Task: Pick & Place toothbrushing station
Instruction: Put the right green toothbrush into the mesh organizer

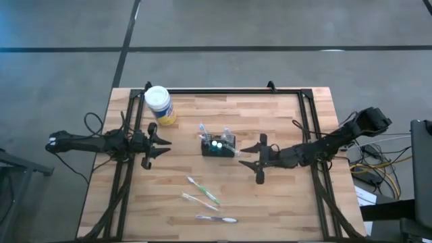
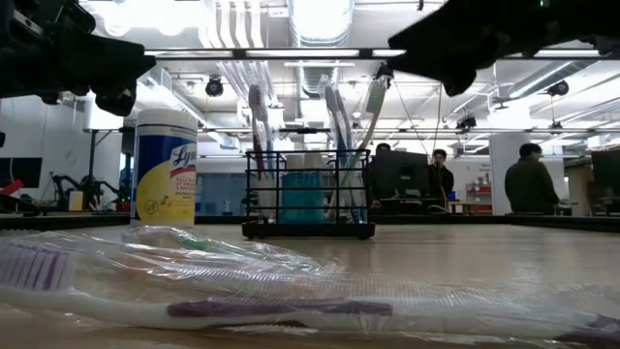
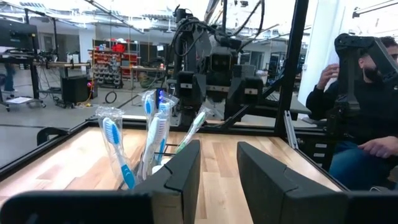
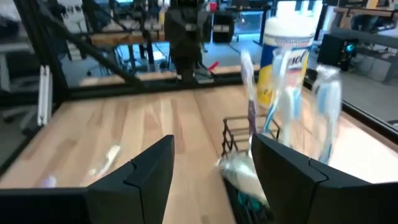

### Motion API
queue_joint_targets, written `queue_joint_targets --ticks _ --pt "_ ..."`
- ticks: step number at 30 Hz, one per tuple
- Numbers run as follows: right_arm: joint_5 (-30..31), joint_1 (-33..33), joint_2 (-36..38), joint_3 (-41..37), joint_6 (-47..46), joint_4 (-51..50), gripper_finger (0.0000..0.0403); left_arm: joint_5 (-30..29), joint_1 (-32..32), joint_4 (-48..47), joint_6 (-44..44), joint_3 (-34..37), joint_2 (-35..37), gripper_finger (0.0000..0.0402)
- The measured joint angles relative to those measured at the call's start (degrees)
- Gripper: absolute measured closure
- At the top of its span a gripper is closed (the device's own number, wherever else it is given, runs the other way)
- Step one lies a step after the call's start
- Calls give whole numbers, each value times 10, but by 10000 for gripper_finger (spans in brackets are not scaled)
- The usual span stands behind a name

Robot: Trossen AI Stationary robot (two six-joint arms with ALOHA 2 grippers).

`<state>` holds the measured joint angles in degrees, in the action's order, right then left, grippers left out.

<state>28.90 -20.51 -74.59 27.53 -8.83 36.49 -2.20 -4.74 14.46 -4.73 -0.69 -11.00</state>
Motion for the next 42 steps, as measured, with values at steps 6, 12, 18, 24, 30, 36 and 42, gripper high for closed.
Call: queue_joint_targets --ticks 6,12,18,24,30,36,42 --pt "38 0 -44 0 -10 13 193 0 0 0 0 0 0 291" --pt "41 0 -87 0 2 69 193 0 0 -11 -13 0 0 291" --pt "44 0 -148 0 30 160 193 0 0 -14 5 0 0 291" --pt "93 6 -205 0 34 200 193 0 0 -17 15 0 0 291" --pt "119 26 -266 6 17 257 193 0 0 -18 23 0 0 291" --pt "119 39 -294 21 58 301 196 -2 0 -19 27 0 0 291" --pt "118 39 -287 38 78 299 252 -2 0 -25 27 0 0 291"
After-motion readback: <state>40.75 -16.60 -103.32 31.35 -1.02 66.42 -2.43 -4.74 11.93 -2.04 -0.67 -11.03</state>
